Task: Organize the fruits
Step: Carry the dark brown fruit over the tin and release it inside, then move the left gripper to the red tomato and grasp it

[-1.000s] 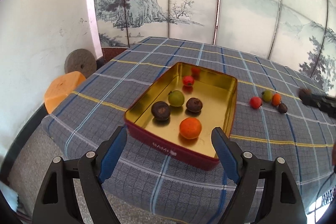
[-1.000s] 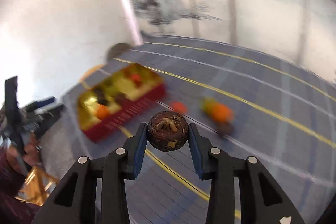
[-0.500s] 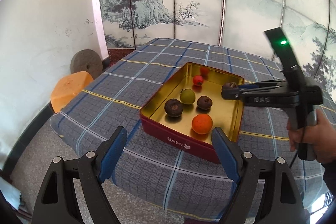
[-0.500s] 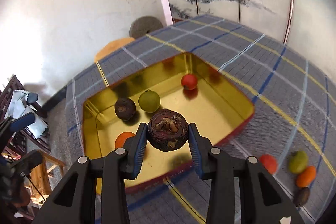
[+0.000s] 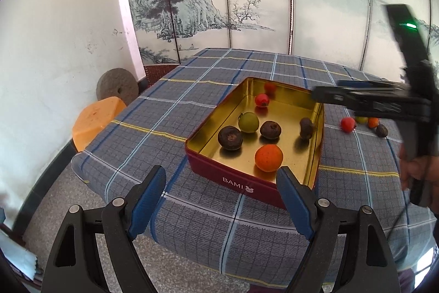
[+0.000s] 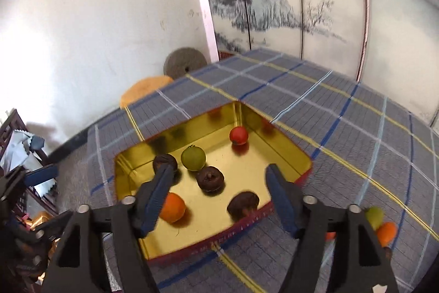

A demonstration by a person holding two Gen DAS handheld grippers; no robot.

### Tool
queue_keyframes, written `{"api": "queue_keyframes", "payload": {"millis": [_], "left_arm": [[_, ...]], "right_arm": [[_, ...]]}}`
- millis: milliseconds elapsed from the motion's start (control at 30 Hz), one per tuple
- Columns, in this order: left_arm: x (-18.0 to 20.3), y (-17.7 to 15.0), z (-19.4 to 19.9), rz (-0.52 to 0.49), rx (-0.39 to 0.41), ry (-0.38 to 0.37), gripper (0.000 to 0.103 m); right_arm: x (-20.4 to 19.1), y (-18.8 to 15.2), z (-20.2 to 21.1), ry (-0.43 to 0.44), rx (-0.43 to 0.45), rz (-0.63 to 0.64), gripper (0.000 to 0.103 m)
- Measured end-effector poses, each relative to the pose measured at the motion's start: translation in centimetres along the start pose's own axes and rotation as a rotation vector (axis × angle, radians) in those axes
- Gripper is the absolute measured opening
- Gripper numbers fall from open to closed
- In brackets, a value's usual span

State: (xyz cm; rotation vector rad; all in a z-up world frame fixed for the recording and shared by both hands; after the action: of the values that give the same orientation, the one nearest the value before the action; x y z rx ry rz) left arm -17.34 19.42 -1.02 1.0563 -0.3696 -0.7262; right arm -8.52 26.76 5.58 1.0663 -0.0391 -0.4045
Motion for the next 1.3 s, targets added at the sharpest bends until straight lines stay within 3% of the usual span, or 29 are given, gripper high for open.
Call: {"api": "queue_keyframes", "payload": {"millis": [167, 333, 467, 600, 800, 967, 1100, 1300], "left_arm": [[0.9, 0.1, 0.1, -0.035, 0.004, -0.004, 0.083], [2.7, 0.4, 0.2, -0.082, 0.002, -0.047, 0.083], [6.4, 1.0, 0.4, -0.135, -0.006, -0.183, 0.083], [11.2, 1.7, -0.1, -0.183, -0.046, -0.322, 0.083], [19.0, 4.0, -3.5, -0.267, -0.093, -0.462, 0.081], [25.4, 5.0, -6.8, -0.473, -0.103, -0.608, 0.078], [28.5, 4.6, -10.9, -0.604, -0.169, -0.632, 0.077], [29.5, 3.5, -15.5, -0.668, -0.251, -0.596, 0.076]], "right_arm": [[2.4, -4.1, 4.9, -0.098, -0.001, 0.033, 0.077], [9.2, -9.7, 10.1, -0.270, -0.059, -0.015, 0.077], [16.3, -13.4, 14.9, -0.442, -0.090, -0.100, 0.077], [21.4, -16.0, 18.9, -0.543, -0.090, -0.186, 0.077], [23.8, -17.1, 21.0, -0.515, -0.025, -0.295, 0.077], [23.2, -16.7, 20.9, -0.465, 0.001, -0.281, 0.080], [23.4, -16.5, 21.5, -0.435, 0.039, -0.319, 0.083], [22.8, -16.3, 21.5, -0.394, 0.058, -0.320, 0.086]]}}
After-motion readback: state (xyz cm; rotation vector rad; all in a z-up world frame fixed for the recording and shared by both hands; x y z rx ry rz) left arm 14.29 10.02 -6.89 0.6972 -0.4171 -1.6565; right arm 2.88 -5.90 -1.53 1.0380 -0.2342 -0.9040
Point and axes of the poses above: each gripper's, at about its wrist camera, not at the fingertips, and z roughly against the way its jaws point, x to its right, y to its top, the point moved 8 cm from there along -z, roughly the way its jaws point, and after that the axes turned 10 degrees about x, right-handed, at the moved point
